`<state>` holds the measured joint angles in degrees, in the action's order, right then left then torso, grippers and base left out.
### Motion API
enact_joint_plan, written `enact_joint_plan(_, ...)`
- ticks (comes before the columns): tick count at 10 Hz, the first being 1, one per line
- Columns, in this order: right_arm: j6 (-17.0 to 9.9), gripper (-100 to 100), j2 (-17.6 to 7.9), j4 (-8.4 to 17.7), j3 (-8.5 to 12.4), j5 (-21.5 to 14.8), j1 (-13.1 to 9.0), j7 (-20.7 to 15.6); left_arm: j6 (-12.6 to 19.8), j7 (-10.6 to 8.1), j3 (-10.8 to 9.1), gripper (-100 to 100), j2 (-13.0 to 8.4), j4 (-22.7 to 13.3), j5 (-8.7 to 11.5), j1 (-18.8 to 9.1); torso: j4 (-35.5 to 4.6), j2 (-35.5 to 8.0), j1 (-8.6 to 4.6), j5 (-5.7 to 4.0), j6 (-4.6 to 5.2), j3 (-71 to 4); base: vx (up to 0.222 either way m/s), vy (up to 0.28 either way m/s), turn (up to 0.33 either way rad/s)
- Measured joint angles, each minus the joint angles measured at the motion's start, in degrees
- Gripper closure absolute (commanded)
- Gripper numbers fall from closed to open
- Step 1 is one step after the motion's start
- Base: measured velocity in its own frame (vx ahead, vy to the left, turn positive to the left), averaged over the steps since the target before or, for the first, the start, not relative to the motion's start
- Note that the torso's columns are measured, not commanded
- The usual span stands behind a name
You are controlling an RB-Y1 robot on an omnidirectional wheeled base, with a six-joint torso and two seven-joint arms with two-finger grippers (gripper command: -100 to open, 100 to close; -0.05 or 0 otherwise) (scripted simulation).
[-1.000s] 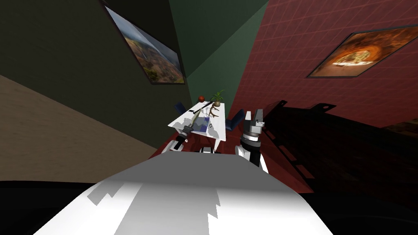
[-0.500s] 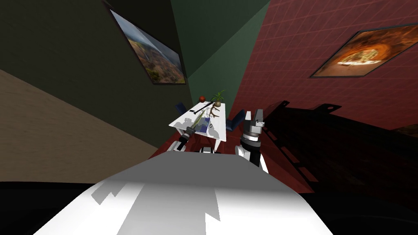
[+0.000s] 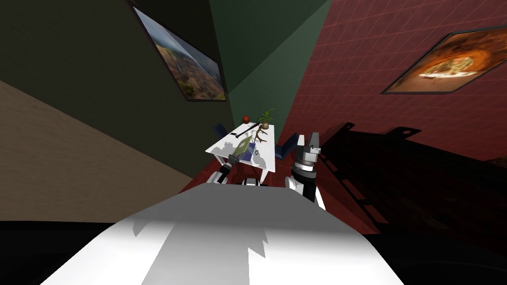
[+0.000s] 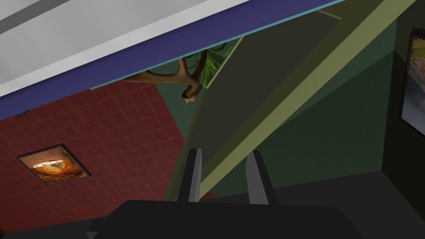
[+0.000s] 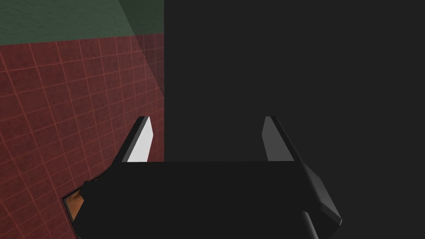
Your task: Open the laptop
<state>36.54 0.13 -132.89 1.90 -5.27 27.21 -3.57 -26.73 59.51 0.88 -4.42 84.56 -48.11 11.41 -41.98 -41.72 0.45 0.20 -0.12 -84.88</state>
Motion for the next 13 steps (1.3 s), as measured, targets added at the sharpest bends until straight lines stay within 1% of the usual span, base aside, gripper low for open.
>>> enact_joint_plan(2,0.0,0,0.0,0.0,0.0,0.0,0.0,0.0,-2.1,2.49,-0.12,100,0.6,-0.3,-0.4,0.8,0.0,-0.1,-0.08,-0.03,0.03,0.1,0.055,-0.016,0.087)
enact_joint_plan(4,0.0,0,0.0,0.0,0.0,0.0,0.0,0.0,-4.1,5.25,-0.51,100,1.2,-1.3,-0.8,1.4,0.1,-0.1,0.04,0.02,0.02,0.1,0.009,0.007,-0.013)
enact_joint_plan(5,0.0,0,0.0,0.0,0.0,0.0,0.0,0.0,-5.1,7.00,-0.80,100,2.0,-1.3,-1.2,2.1,0.2,-0.3,-0.07,0.08,0.00,0.2,-0.003,-0.005,0.013)
enact_joint_plan(6,0.0,0,0.0,0.0,0.0,0.0,0.0,0.0,-6.0,8.53,-0.84,-100,2.2,-1.4,-1.3,2.5,0.2,-0.4,-0.10,0.05,-0.11,0.3,-0.030,-0.006,-0.050)
enact_joint_plan(7,0.0,0,0.0,0.0,0.0,0.0,0.0,0.0,-5.3,8.21,-0.65,-100,1.6,-1.1,-1.5,2.0,-0.1,-0.6,-0.18,-0.05,0.01,0.3,-0.057,0.008,-0.084)
enact_joint_plan(9,0.0,0,0.0,0.0,0.0,0.0,0.0,0.0,-2.2,5.61,0.10,-100,0.3,0.2,-2.0,0.6,-0.3,-0.8,-0.42,-0.19,0.12,0.4,-0.082,0.020,-0.086)
enact_joint_plan(11,0.0,0,0.0,0.0,0.0,0.0,0.0,0.0,0.7,3.61,0.47,-100,-1.0,0.6,-2.4,-1.2,-0.3,-0.6,-0.53,-0.23,0.11,0.4,-0.084,-0.006,-0.075)
enact_joint_plan(13,0.0,0,0.0,0.0,0.0,0.0,0.0,0.0,4.2,0.90,1.51,-100,-2.7,2.7,-3.1,-2.3,-0.4,-0.6,-0.50,-0.23,0.12,0.3,-0.071,0.001,-0.083)
